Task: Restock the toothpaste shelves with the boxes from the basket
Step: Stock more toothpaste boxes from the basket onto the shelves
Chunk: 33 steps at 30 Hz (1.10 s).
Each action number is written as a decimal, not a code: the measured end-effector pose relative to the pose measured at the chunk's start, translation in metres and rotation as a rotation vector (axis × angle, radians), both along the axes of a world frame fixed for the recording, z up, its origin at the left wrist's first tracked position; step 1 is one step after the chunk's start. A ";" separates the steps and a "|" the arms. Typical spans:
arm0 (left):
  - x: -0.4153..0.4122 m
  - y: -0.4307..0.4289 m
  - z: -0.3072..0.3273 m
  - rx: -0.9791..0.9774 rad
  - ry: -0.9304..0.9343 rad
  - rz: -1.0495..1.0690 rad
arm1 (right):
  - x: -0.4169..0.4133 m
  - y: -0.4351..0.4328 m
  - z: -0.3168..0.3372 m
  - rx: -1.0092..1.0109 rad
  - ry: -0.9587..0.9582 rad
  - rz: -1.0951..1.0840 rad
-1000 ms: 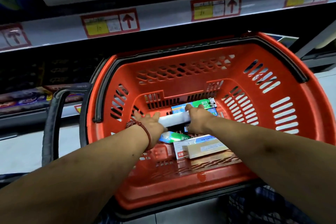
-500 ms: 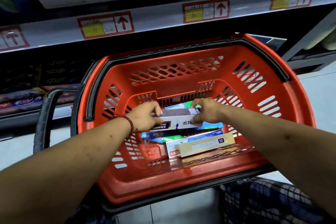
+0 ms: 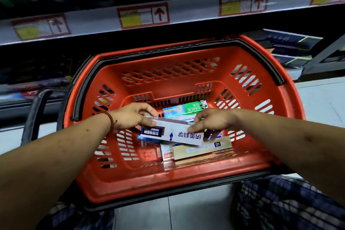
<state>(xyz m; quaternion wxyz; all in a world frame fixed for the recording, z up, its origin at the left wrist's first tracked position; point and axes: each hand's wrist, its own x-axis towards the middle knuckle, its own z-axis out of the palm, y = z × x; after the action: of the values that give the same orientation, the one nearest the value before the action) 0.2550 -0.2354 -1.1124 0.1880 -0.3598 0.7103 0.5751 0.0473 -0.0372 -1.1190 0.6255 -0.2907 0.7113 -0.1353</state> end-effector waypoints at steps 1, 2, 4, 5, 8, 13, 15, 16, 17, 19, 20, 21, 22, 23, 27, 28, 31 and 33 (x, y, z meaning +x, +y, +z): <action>0.006 -0.002 0.003 0.001 0.009 0.023 | 0.004 -0.002 0.003 -0.012 -0.014 -0.040; 0.013 -0.004 0.008 0.004 0.018 0.048 | 0.007 -0.005 0.006 -0.034 -0.024 -0.092; 0.024 -0.007 0.018 0.038 0.034 0.111 | 0.011 -0.013 0.012 -0.105 -0.040 -0.227; 0.029 -0.009 0.025 0.063 0.050 0.151 | 0.013 -0.019 0.017 -0.153 -0.039 -0.296; 0.038 -0.011 0.046 0.075 0.146 0.254 | 0.019 -0.037 0.039 -0.289 -0.018 -0.493; 0.039 -0.006 0.087 -0.007 0.243 0.239 | 0.014 -0.057 0.115 -0.547 0.075 -0.536; 0.037 -0.005 0.113 -0.016 0.255 0.190 | 0.011 -0.061 0.155 -0.650 0.108 -0.546; 0.037 -0.004 0.127 -0.017 0.263 0.170 | 0.011 -0.061 0.173 -0.700 0.082 -0.581; 0.035 -0.004 0.141 -0.017 0.279 0.157 | 0.012 -0.060 0.191 -0.749 0.042 -0.631; 0.031 -0.002 0.168 -0.010 0.337 0.142 | 0.018 -0.059 0.220 -0.846 -0.047 -0.721; 0.028 0.001 0.181 -0.010 0.372 0.141 | 0.021 -0.058 0.232 -0.900 -0.109 -0.761; 0.025 0.005 0.192 -0.011 0.407 0.152 | 0.028 -0.056 0.241 -0.947 -0.187 -0.794; 0.022 0.010 0.202 -0.009 0.447 0.172 | 0.035 -0.054 0.249 -0.978 -0.255 -0.819; 0.019 0.015 0.210 0.000 0.489 0.206 | 0.042 -0.051 0.255 -0.997 -0.285 -0.816; 0.005 0.037 0.231 0.120 0.695 0.413 | 0.065 -0.038 0.262 -1.006 -0.067 -0.616; 0.001 0.042 0.236 0.164 0.747 0.463 | 0.066 -0.035 0.264 -0.987 -0.031 -0.575; -0.005 0.047 0.242 0.267 0.854 0.574 | 0.064 -0.025 0.265 -0.917 -0.073 -0.496; -0.005 0.045 0.243 0.258 0.864 0.601 | 0.062 -0.024 0.265 -0.907 -0.115 -0.489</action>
<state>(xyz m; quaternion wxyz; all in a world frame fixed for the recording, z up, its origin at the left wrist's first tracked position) 0.2505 -0.1900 -0.8697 -0.2511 -0.2518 0.5124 0.7817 0.1097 -0.0610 -0.8542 0.4249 -0.3502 0.5925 -0.5880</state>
